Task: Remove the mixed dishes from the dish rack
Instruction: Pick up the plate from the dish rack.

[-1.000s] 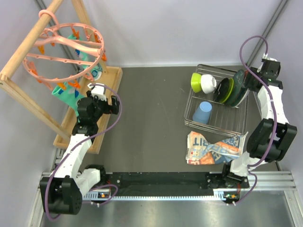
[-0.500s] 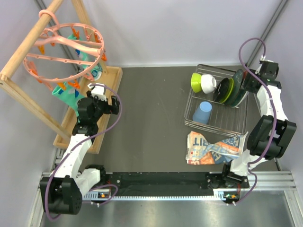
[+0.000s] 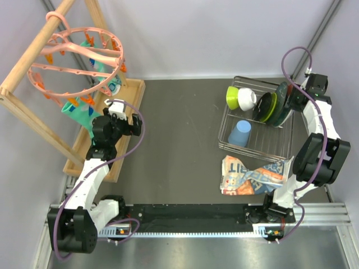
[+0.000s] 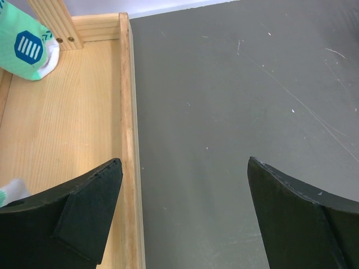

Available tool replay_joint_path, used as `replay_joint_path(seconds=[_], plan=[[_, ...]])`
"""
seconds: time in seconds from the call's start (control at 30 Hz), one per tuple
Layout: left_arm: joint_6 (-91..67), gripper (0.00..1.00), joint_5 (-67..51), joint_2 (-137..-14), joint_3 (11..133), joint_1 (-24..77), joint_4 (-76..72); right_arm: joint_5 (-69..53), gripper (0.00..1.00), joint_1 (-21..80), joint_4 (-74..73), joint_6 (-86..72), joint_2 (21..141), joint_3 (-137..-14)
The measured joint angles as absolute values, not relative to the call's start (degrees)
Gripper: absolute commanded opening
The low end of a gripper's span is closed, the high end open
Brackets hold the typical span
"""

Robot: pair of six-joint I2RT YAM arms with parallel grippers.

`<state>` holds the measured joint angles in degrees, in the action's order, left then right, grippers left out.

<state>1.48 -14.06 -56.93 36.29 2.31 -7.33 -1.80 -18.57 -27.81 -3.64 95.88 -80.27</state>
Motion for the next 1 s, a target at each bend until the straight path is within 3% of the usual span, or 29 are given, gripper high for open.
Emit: replay_joint_path(seconds=[0.13, 0.37, 0.7, 0.83, 1.0], plan=[[1.48, 0.96, -14.09, -56.93, 36.29, 2.31, -7.33, -1.83, 0.41, -18.57, -27.83, -3.44, 95.85, -80.27], [1.48, 0.96, -14.09, -56.93, 36.27, 2.31, -7.33, -2.31, 0.26, -18.68, -27.79, -3.05, 95.85, -80.27], [1.45, 0.96, -14.09, -56.90, 36.25, 2.31, -7.33, -1.52, 0.13, -18.65, -27.68, -3.18, 95.79, -80.25], [1.48, 0.96, -14.09, -56.90, 36.25, 2.31, -7.33, -1.23, 0.00, -18.65, -27.70, -3.07, 95.77, -80.25], [1.45, 0.96, -14.11, -56.90, 36.25, 2.31, -7.33, 0.01, 0.00, -18.48, -27.99, -2.98, 95.66, -80.29]])
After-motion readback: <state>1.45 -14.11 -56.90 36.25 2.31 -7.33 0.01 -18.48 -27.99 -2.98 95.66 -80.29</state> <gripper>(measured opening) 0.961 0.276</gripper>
